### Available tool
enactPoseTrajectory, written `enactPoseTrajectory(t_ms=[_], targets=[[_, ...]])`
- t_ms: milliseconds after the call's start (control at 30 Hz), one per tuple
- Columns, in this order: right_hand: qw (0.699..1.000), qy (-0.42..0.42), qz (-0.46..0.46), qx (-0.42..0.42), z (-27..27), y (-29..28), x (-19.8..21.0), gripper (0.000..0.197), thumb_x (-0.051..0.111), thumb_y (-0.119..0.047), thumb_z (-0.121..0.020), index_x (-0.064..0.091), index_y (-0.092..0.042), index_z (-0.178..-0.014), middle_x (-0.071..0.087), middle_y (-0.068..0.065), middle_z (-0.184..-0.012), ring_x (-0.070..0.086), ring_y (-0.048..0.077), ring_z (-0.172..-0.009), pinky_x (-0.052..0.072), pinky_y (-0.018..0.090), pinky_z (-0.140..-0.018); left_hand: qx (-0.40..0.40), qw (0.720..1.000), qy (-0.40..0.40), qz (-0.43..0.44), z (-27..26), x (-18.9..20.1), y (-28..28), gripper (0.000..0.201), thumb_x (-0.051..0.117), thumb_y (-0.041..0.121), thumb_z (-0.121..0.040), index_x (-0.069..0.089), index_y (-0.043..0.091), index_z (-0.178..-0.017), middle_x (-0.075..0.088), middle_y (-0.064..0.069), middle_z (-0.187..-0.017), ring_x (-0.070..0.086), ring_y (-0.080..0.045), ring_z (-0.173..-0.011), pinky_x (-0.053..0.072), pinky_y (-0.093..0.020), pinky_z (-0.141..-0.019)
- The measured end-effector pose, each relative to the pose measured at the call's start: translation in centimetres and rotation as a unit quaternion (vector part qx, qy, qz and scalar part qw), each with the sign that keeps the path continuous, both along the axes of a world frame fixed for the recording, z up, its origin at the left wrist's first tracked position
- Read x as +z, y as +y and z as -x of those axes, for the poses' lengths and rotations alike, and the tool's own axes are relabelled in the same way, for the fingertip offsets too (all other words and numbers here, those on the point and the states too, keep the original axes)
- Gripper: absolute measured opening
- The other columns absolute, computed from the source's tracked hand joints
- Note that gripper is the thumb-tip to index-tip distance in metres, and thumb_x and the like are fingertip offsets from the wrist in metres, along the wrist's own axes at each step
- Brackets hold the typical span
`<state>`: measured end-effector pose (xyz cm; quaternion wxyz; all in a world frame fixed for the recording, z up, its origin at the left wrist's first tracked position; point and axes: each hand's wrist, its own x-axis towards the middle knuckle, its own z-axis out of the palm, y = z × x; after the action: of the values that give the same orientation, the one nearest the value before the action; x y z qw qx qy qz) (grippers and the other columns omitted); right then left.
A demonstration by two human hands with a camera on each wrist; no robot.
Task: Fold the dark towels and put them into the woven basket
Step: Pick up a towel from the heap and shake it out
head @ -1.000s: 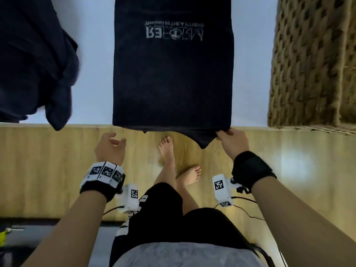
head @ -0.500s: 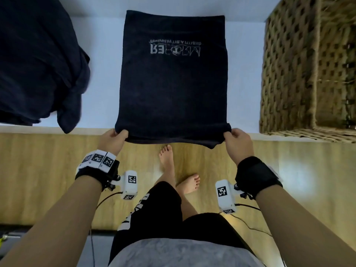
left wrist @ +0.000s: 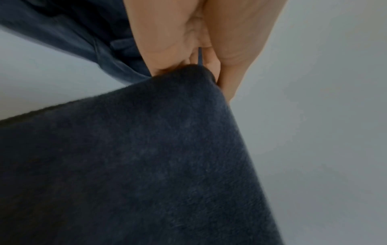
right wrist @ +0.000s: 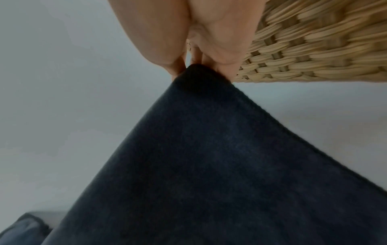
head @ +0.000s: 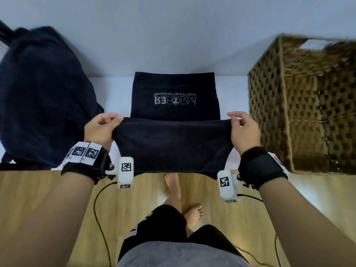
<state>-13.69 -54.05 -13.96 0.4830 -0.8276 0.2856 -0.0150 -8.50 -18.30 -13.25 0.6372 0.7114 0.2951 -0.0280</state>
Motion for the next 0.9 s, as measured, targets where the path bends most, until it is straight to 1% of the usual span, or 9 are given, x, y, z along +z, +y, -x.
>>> enactPoseTrajectory(t_ms=[67,233,333,433,500,567,733,833,900], targets=[[1.000,0.010,0.007,-0.001,-2.2,-0.1,-0.5,0.025,0.046,-0.017,-0.100,0.070,-0.019,-0.107,0.066,-0.004,-0.102,0.056,0.011,-0.095,0.042,0.023,-0.089,0.011,0.999,0.009,0.044,-2.1,-0.3,-0.4,0.011,0.077,0.009,-0.081,0.076,0.019,-0.086,0.064,-0.001,-0.079,0.064,-0.014,-0.077,0.057,-0.028,-0.076],[0.997,0.069,-0.025,-0.037,-7.2,-0.5,-3.1,0.029,0.046,-0.011,-0.097,0.071,-0.019,-0.109,0.068,-0.001,-0.110,0.061,0.019,-0.108,0.046,0.031,-0.102,-0.002,0.997,0.034,0.069,-6.2,-2.5,-1.1,0.027,0.066,0.000,-0.089,0.066,0.001,-0.116,0.069,-0.010,-0.094,0.067,-0.017,-0.084,0.057,-0.029,-0.085],[0.992,0.100,-0.073,-0.032,-8.5,-0.6,-4.8,0.037,0.049,-0.003,-0.091,0.066,-0.020,-0.119,0.067,0.001,-0.114,0.063,0.020,-0.109,0.048,0.038,-0.103,-0.027,0.996,0.068,0.057,-7.5,-4.2,-0.8,0.029,0.063,-0.002,-0.090,0.064,0.000,-0.119,0.068,-0.017,-0.106,0.068,-0.022,-0.094,0.056,-0.033,-0.091],[0.985,0.127,-0.112,-0.019,-8.0,-0.5,-6.1,0.046,0.052,0.003,-0.088,0.058,-0.020,-0.127,0.066,0.000,-0.119,0.063,0.017,-0.109,0.049,0.039,-0.102,-0.063,0.993,0.091,0.029,-7.7,-5.8,0.1,0.030,0.065,-0.003,-0.088,0.065,0.000,-0.119,0.067,-0.018,-0.115,0.068,-0.024,-0.100,0.055,-0.036,-0.092],[0.984,0.139,-0.108,-0.024,-7.0,-0.4,-6.7,0.048,0.057,-0.001,-0.089,0.053,-0.019,-0.133,0.064,0.000,-0.123,0.062,0.015,-0.111,0.048,0.038,-0.103,-0.077,0.991,0.107,0.010,-7.3,-6.8,0.8,0.030,0.069,0.000,-0.086,0.067,0.004,-0.115,0.068,-0.015,-0.114,0.068,-0.028,-0.104,0.054,-0.039,-0.093],[0.984,0.149,-0.094,-0.037,-5.7,-0.4,-7.0,0.047,0.063,-0.010,-0.088,0.052,-0.022,-0.131,0.063,-0.003,-0.118,0.061,0.015,-0.111,0.047,0.038,-0.103,-0.076,0.990,0.117,-0.005,-6.5,-7.5,1.4,0.027,0.070,0.001,-0.086,0.067,0.008,-0.112,0.069,-0.011,-0.109,0.067,-0.028,-0.104,0.054,-0.040,-0.092],[0.976,0.202,-0.071,-0.041,-1.5,0.2,-6.9,0.031,0.066,-0.020,-0.085,0.054,-0.029,-0.112,0.063,-0.014,-0.099,0.063,0.012,-0.098,0.051,0.033,-0.090,-0.100,0.982,0.157,-0.044,-2.0,-8.4,2.1,0.019,0.070,0.004,-0.086,0.066,0.017,-0.100,0.069,-0.013,-0.109,0.066,-0.028,-0.105,0.053,-0.044,-0.094],[0.970,0.239,-0.040,-0.017,1.1,0.6,-6.9,0.027,0.064,-0.021,-0.085,0.052,-0.025,-0.109,0.061,-0.011,-0.097,0.059,0.009,-0.086,0.043,0.020,-0.069,-0.126,0.972,0.188,-0.064,0.8,-8.6,2.1,0.018,0.070,0.007,-0.087,0.064,0.016,-0.101,0.068,-0.012,-0.107,0.066,-0.029,-0.104,0.055,-0.043,-0.092],[0.966,0.259,-0.025,-0.001,2.7,0.9,-6.9,0.027,0.065,-0.021,-0.085,0.050,-0.023,-0.108,0.060,-0.010,-0.092,0.057,0.010,-0.082,0.040,0.022,-0.068,-0.154,0.961,0.213,-0.090,2.5,-8.6,2.1,0.019,0.070,0.011,-0.087,0.062,0.015,-0.103,0.067,-0.012,-0.108,0.066,-0.028,-0.101,0.055,-0.044,-0.091]])
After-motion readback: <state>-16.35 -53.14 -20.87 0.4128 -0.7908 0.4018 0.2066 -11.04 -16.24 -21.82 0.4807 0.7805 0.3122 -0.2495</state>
